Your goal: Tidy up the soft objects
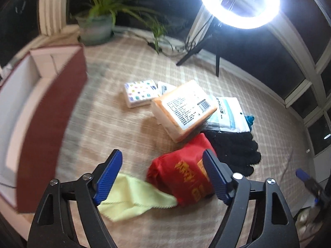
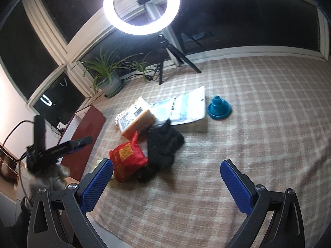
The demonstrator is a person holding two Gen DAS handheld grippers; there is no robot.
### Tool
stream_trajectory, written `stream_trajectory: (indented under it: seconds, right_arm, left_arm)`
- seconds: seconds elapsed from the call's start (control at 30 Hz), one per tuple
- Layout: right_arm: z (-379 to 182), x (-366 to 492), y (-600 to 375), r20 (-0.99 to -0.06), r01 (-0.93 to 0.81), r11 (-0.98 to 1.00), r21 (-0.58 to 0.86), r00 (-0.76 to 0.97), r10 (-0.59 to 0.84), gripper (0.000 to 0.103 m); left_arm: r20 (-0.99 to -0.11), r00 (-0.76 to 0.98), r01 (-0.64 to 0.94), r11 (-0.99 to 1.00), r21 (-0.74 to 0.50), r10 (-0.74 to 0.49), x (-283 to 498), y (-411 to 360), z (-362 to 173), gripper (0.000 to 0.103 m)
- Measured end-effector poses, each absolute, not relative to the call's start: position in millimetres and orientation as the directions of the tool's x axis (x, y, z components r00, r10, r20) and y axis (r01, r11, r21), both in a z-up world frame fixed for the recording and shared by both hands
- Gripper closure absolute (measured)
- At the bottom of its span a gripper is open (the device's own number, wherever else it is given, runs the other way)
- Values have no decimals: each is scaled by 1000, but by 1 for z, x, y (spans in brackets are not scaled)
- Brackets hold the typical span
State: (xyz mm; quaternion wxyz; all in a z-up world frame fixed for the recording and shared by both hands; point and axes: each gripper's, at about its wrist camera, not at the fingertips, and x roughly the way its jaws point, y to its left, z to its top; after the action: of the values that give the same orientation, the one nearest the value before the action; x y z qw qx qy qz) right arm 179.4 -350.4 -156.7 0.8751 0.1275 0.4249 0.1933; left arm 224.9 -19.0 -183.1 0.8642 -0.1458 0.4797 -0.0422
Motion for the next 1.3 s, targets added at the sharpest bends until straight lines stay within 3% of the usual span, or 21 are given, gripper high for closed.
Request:
stream_trajectory:
  seconds: [0.13,0.43,0.77,1.3]
  right_arm:
    - [-162,175,-371,-699,-191,895,403,567,436,1]
    - [-176,163,-407,-703,-119,893,434,576,418,1]
    - [-184,164,-421,-707,-99,885,456,563,428,1]
    - [-193,166,-402,-726,-175,878,446,502,469,1]
  left_arm:
    - [-849,461,-75,942,-328,-259,250,-29,-204,49]
    - [-888,372,-111,936,-333,-272,273,-34,-234,51]
    - [-875,298,-5,916,-401,-382,260,-69,-243,55]
    - [-861,274,132,904,-408,-428,220,-120,-241,55]
